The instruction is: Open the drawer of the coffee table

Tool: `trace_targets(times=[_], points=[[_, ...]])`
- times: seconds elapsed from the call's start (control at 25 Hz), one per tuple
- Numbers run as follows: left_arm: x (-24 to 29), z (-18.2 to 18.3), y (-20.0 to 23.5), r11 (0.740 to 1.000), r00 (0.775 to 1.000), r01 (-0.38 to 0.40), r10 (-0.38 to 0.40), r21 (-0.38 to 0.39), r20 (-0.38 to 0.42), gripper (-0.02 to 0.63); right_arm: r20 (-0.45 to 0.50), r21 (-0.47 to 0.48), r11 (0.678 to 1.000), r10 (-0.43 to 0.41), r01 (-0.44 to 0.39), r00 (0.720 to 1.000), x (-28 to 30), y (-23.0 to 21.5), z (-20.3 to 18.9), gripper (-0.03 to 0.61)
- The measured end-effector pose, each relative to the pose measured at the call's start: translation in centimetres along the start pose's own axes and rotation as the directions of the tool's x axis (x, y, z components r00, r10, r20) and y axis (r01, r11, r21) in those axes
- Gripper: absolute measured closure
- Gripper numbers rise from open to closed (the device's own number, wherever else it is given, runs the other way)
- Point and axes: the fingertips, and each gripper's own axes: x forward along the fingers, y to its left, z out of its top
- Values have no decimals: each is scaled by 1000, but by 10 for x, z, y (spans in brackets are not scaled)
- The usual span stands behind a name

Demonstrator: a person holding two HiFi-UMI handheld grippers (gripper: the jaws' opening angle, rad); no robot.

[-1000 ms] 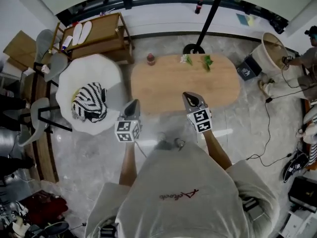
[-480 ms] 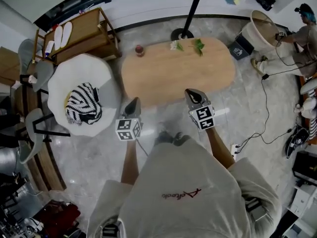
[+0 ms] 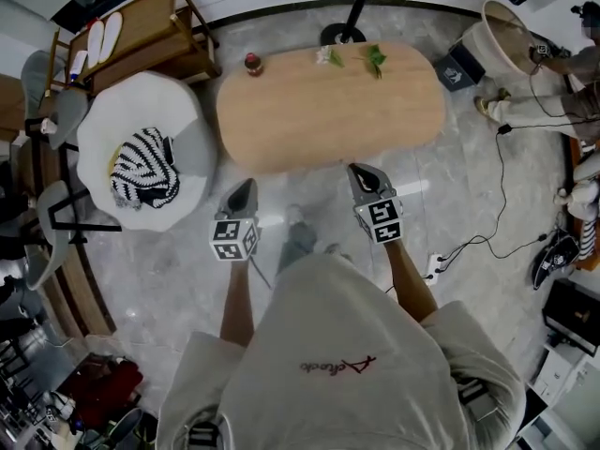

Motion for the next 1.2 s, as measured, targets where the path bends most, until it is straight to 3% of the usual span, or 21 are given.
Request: trace_targets(times=[0.36,0.72,0.92,1.2], points=[[-14,-55,-35,999,998,-53,53,-8,-40,614,-23,38,999,-9,10,1000,-43,-21,-75,574],[-30,-123,-66,997,995,-71,68,-30,-79,614,-57,58,998,14,-10,998,-69,-10,-141,574],[-15,-162,-42,994,992,-99,95,-52,-89,614,-82,47,998,39,-35,996,-39,-6,-177,574],[39,-225,28,989,988,-138,134,-51,-77,614,-89,37,998,60,-57,994,51,-12,-236,574]])
